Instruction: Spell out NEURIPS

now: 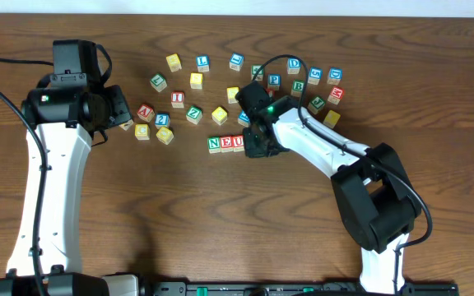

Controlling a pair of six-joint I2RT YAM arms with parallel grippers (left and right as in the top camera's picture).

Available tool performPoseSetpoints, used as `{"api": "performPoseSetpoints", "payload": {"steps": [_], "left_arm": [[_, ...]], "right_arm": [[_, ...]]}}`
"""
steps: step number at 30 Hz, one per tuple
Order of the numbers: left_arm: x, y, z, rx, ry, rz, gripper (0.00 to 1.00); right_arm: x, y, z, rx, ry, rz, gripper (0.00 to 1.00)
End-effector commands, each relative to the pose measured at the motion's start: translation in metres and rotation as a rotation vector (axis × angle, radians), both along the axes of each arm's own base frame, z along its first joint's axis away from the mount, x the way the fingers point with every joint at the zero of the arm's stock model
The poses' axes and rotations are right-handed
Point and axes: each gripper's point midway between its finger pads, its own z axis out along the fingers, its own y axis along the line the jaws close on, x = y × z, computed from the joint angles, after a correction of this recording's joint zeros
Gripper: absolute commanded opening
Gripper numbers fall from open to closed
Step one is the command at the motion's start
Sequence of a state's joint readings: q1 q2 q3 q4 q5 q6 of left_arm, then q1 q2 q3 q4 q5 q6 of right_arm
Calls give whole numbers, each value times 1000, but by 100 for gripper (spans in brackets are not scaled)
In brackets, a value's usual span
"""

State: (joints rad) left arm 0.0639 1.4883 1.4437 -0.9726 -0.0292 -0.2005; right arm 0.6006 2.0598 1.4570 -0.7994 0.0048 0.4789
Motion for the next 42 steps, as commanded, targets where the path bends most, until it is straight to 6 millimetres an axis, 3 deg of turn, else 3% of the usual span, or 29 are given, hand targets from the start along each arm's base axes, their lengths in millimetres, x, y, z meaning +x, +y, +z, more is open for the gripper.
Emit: {"api": "performPoseSetpoints", "payload": {"steps": [1,12,23,31,34,38,42], "left_arm": [[0,3,-2,17,10,-11,36],[0,3,-2,17,10,-11,36],[0,3,-2,16,10,-11,36],[0,3,-2,17,10,-11,36],[0,3,-2,16,9,-11,36],[0,2,-2,8,9,3,36],[0,2,-3,7,11,6,36]], "right_arm": [[-5,8,6,15,-9,25,11],[-6,23,8,74,-9,78,11],[-7,24,13,78,-10,85,8],[11,10,74,119,-140,56,10],[20,2,88,132,-184,31,10],[32,-3,85,144,-199,-8,9],[40,4,71,162,-190,-17,8]]}}
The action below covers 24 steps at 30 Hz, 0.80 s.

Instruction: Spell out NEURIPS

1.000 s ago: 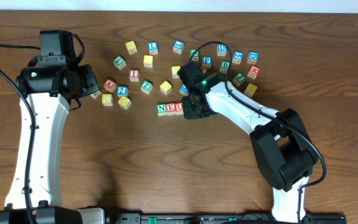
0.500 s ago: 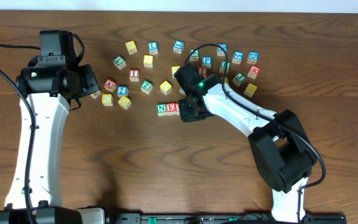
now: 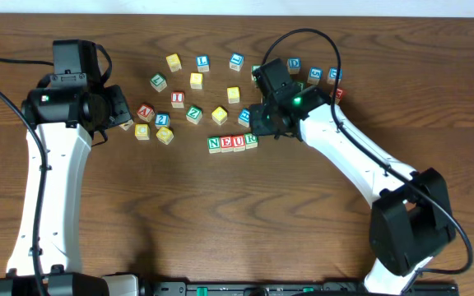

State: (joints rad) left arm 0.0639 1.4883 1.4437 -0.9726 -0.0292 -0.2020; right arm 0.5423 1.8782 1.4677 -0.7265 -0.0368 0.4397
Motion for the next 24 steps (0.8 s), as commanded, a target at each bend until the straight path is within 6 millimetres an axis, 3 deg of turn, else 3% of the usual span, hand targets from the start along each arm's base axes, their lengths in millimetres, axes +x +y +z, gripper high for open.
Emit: {"api": "performPoseSetpoints", "payload": {"steps": [1,11,24], "left_arm": [[0,2,-3,7,11,5,36],[0,3,-3,8,10,5,36],[1,3,-2,8,7,5,36]], "right_arm": [[5,6,-18,3,22,-2,8],[12,25,-44,34,29,26,5],[13,29,-72,21,60,22,4]]}}
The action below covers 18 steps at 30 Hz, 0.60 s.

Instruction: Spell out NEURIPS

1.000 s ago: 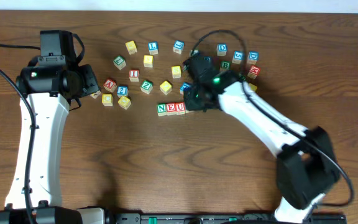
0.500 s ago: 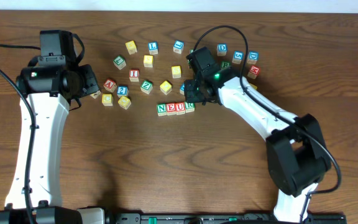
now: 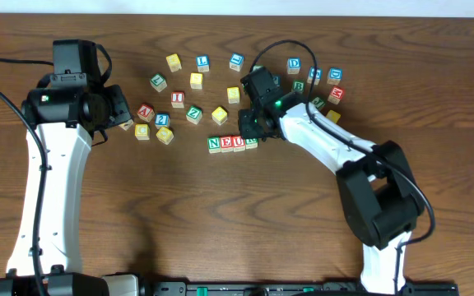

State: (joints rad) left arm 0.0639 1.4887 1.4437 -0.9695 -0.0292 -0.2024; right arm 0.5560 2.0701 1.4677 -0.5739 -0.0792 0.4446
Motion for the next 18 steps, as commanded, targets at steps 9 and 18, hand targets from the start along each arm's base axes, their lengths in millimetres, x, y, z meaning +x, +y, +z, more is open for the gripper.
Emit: {"api": "performPoseSetpoints", "payload": {"steps": [9,18], "left_arm": [[0,3,-3,8,10,4,36],[0,3,-3,8,10,4,36]], "right_arm": [[1,6,-1,11,-3,-4,4],[18,-16,15,30,-17,-80,5]]}}
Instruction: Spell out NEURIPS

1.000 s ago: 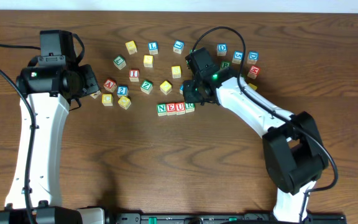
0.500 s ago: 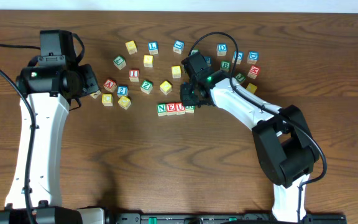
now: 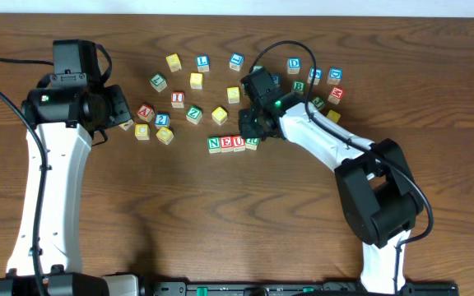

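Note:
Lettered blocks N, E and U stand in a row at mid table. A fourth, green-edged block sits at the row's right end, partly under my right gripper. That gripper hangs just above and behind the end of the row; its jaws are hidden by its own body, as is whatever lies under it. My left gripper is over the left cluster of blocks, and its fingers do not show.
Loose blocks lie behind the row: a yellow one, a green one, another yellow one, a blue L. A cluster with a blue D lies right; a red A lies left.
My right gripper has barely shifted and stays over the spot behind the row's right end. The left arm and the blocks have not moved.
First my right gripper was down at the right end of N E U. Then it stood back to the right, and a fourth block showed at the row's end, with a blue block behind it. After that the gripper covered that blue block, and it remains there.

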Controlling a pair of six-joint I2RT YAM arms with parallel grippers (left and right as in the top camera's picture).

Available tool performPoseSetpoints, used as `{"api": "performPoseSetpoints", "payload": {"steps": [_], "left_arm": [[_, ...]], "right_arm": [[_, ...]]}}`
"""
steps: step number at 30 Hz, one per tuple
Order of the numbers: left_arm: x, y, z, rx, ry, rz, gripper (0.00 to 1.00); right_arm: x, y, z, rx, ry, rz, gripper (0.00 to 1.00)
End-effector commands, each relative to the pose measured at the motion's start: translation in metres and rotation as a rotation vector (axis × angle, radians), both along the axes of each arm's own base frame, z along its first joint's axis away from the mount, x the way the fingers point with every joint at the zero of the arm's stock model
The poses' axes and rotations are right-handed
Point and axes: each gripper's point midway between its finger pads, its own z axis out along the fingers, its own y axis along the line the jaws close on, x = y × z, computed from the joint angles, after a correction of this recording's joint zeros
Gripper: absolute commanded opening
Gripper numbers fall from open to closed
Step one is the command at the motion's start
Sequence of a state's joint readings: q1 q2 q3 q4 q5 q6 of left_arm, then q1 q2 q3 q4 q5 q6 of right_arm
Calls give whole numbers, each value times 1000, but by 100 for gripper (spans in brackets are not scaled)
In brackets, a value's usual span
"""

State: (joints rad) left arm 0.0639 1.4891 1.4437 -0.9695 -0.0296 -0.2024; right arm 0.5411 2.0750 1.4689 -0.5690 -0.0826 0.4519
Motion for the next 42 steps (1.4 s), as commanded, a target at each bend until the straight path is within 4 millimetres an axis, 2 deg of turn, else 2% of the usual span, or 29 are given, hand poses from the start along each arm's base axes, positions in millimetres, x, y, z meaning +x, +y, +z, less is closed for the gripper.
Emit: {"api": "performPoseSetpoints", "payload": {"steps": [1,8,19,38,42], "left_arm": [[0,2,-2,8,9,4,36],[0,2,-2,8,9,4,36],[0,2,-3,8,10,4,36],[0,2,-3,7,10,4,36],[0,2,-3,8,10,4,36]], "right_arm": [[14,-15,18,24,-13,-74,5],[-3,-31,9,-9,80,-104,6],[-20,-16,7,-18,114,-78,6],[-15,-7,9,-8,74,-39,6],[-2,-16,18,-49,13,-48,7]]}}
